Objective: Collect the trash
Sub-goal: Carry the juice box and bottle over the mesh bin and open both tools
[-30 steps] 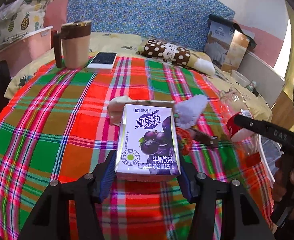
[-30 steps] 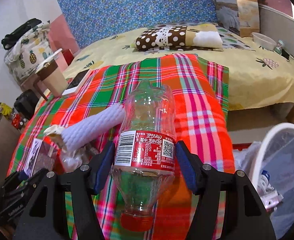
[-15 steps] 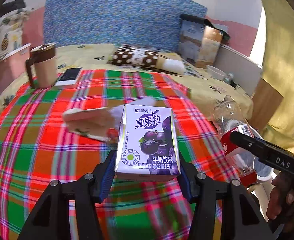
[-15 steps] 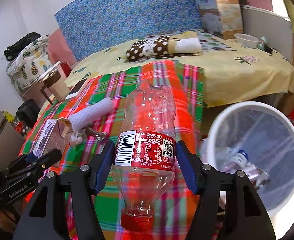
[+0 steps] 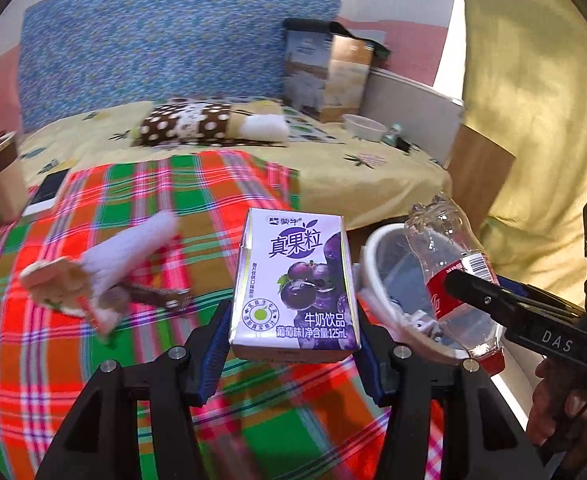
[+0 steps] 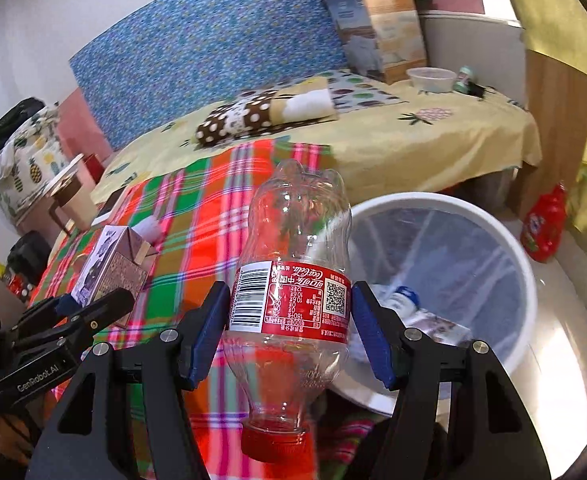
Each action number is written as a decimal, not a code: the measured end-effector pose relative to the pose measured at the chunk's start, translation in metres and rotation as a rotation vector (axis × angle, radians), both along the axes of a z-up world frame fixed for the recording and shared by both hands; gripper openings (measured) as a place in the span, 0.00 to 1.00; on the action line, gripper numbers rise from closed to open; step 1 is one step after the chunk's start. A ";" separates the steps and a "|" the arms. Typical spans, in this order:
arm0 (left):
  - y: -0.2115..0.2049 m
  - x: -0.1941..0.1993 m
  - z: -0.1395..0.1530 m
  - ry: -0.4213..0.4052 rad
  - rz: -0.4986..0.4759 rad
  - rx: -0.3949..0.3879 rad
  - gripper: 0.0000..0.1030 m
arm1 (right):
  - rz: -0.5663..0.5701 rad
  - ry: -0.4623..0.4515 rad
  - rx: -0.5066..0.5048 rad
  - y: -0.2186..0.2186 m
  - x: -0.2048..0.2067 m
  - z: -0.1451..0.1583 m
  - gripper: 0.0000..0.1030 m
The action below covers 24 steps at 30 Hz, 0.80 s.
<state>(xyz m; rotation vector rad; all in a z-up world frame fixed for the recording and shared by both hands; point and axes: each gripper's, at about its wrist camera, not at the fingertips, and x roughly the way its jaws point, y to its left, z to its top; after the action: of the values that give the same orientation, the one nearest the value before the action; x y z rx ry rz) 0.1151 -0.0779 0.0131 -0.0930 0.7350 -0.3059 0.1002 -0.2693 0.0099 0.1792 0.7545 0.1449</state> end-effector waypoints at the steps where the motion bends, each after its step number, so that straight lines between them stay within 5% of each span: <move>1: -0.007 0.001 0.000 0.000 -0.016 0.000 0.54 | -0.012 0.001 0.001 -0.004 0.000 -0.001 0.62; 24: -0.112 0.036 -0.025 0.055 -0.238 0.025 0.54 | -0.160 0.095 0.019 -0.074 -0.003 -0.028 0.62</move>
<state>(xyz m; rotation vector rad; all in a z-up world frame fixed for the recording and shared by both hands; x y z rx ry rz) 0.1509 -0.1901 -0.0114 0.0099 0.8056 -0.5226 0.0973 -0.3430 -0.0184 0.2645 0.8304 -0.0084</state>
